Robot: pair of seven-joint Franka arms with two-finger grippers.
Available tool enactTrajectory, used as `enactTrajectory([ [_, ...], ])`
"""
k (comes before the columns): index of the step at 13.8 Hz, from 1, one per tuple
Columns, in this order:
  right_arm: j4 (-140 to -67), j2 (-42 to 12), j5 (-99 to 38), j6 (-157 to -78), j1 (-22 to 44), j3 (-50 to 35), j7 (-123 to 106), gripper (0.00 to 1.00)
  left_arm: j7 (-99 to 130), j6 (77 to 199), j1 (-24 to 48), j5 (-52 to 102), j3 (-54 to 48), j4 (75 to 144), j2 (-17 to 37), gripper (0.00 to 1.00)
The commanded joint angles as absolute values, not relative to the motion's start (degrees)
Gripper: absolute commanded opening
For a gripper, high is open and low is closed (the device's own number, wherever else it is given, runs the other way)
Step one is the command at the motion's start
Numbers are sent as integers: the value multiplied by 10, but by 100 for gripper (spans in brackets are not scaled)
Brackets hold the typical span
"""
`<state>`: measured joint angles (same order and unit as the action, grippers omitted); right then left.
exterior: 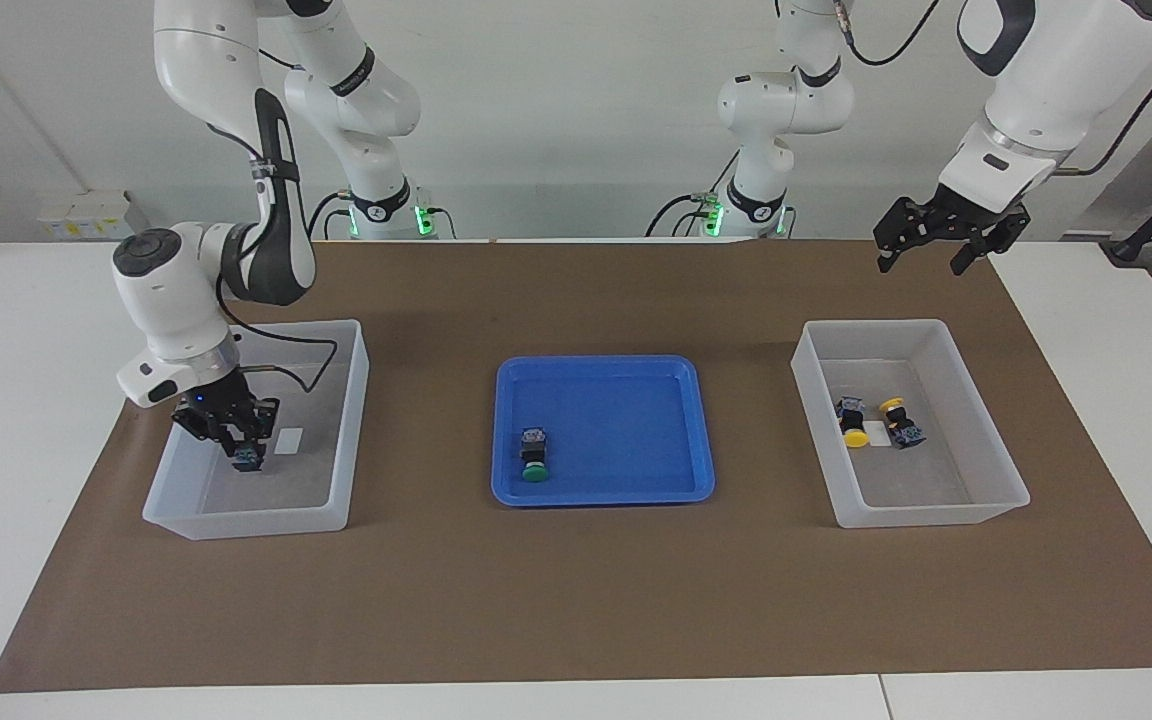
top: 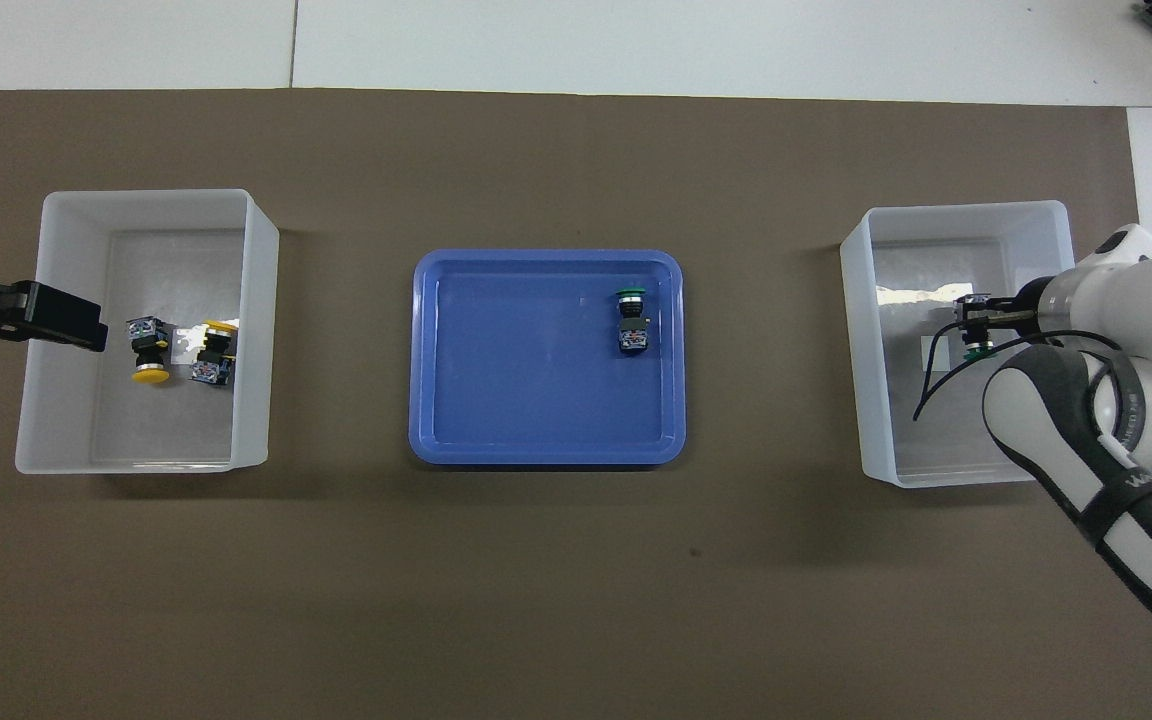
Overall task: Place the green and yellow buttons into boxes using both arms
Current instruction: 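Release the green-capped button into the clear box with the right gripper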
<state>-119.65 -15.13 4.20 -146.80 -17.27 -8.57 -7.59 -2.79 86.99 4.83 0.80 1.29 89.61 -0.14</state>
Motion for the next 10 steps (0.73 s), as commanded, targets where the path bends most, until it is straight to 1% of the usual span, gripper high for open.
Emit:
enactTrajectory([
  [1,-1197,-157,25,-1477,-181,-93,-102,16,-26,876,44,12,12,917,-19,100],
  [2,-1196,-156,25,-1477,-180,-93,-101,54,-25,876,44,12,12,917,-19,100],
  [3,-1194,-157,25,-1477,-179,-93,-100,93,-25,876,44,12,12,917,-19,100],
  [4,-1189,-156,25,-1475,-177,-93,-96,100,-26,876,44,12,12,917,-19,100],
  [7,-1169,-138,25,-1452,-173,-94,-94,100,-25,876,44,12,12,917,-19,100],
  [8,-1152,-128,25,-1423,-164,-94,-90,100,-25,876,44,12,12,917,-19,100],
  [10,-1095,-120,25,-1331,-138,-94,-50,100,-26,876,44,12,12,917,-19,100],
])
